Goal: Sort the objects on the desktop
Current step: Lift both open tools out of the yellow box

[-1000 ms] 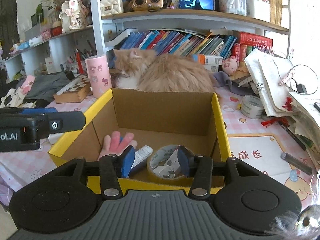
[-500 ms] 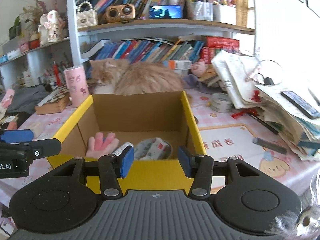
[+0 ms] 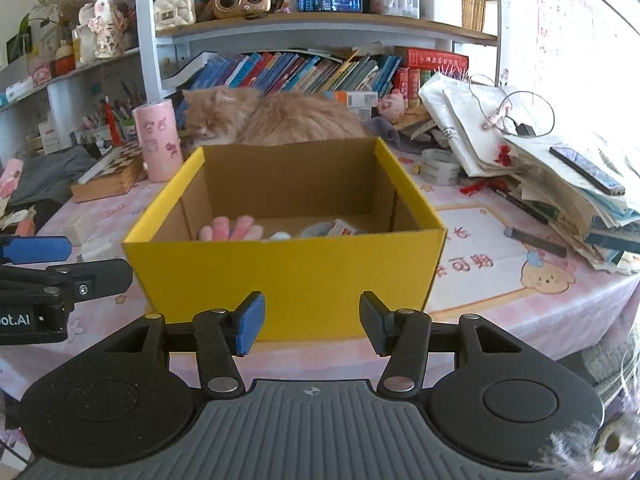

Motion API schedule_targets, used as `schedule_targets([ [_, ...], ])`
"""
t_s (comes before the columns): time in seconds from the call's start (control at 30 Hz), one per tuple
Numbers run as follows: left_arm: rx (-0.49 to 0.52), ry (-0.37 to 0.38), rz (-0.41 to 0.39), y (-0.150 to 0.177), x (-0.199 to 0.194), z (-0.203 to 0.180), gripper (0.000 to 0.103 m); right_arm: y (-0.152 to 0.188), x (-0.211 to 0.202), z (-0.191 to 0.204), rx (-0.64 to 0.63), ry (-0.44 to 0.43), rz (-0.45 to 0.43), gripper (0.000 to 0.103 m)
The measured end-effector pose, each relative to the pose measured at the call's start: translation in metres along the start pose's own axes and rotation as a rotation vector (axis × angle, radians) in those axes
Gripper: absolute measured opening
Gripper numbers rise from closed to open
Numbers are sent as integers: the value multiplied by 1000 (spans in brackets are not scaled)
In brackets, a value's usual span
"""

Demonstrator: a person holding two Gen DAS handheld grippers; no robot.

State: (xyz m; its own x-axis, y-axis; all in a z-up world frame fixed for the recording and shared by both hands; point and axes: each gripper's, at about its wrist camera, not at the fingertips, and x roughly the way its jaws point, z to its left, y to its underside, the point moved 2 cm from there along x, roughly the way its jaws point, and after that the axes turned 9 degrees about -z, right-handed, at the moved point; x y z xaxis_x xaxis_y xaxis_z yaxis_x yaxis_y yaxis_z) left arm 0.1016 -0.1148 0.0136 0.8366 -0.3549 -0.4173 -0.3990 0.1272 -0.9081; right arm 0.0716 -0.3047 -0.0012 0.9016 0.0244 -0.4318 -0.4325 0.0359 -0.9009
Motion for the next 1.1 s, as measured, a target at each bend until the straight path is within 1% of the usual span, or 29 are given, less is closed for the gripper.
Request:
schedule_targets([
  [0.27,-3,19,51,12,-10,19,83,9,-4,25,18,-18,48,55],
  [0.47,-8,29,93,21,-16,33,84,19,-7,48,4,-43,82,56],
  [0.87,44,71,126,32,-30,50,84,31,-14,80,18,-43,110,57],
  [1.1,40,61,135,38,-41,69,84,36,-16,100,32,-50,115,57],
])
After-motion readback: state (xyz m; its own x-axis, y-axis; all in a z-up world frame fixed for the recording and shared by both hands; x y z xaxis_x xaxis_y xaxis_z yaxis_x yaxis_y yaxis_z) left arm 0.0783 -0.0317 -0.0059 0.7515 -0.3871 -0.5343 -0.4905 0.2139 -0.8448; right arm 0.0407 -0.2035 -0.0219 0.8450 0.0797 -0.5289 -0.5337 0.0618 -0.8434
